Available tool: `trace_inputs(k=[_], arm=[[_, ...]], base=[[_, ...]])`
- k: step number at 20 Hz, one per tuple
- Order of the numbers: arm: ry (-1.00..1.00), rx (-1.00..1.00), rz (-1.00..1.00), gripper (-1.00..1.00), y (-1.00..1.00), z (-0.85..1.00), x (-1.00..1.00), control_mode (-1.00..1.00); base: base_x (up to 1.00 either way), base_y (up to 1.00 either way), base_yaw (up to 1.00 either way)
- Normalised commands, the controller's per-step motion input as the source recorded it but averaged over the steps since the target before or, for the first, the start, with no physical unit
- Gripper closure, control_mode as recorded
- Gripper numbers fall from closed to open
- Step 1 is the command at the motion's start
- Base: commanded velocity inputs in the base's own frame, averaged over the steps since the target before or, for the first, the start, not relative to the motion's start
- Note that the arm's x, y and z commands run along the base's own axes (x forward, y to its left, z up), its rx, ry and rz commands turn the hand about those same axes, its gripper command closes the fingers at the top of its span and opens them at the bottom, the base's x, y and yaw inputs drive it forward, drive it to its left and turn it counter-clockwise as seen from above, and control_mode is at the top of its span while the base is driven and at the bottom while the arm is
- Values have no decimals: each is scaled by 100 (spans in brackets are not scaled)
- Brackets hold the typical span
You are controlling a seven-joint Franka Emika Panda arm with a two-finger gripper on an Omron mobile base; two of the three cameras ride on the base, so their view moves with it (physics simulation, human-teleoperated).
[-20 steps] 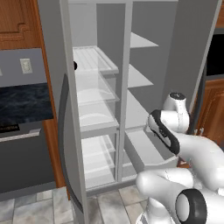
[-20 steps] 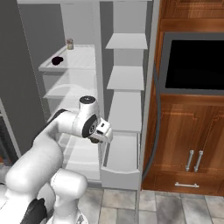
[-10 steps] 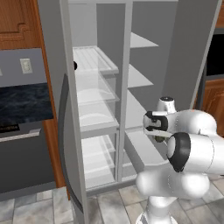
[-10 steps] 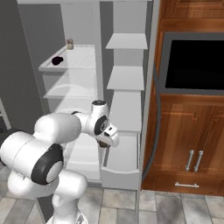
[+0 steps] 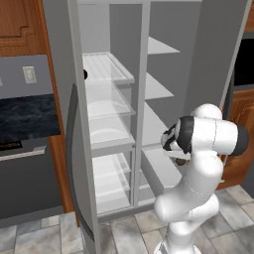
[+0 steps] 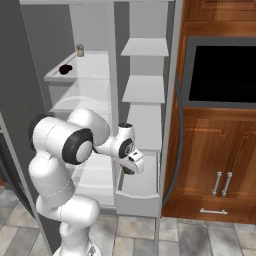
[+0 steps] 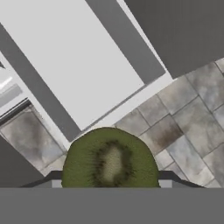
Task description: Take the eggplant and kiwi from the fridge shelf and place them in the freezer drawer to begin freezing them.
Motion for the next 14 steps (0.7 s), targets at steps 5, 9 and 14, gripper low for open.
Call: trace_inputs(k=[5,9,14], arm=[[0,3,0,100,-8,-48,46,-100],[0,4,0,100,-7,-55,46,-100],[0,4,0,100,-16,-51,40,-100]], base=[[0,0,0],[0,0,0],[0,0,0]])
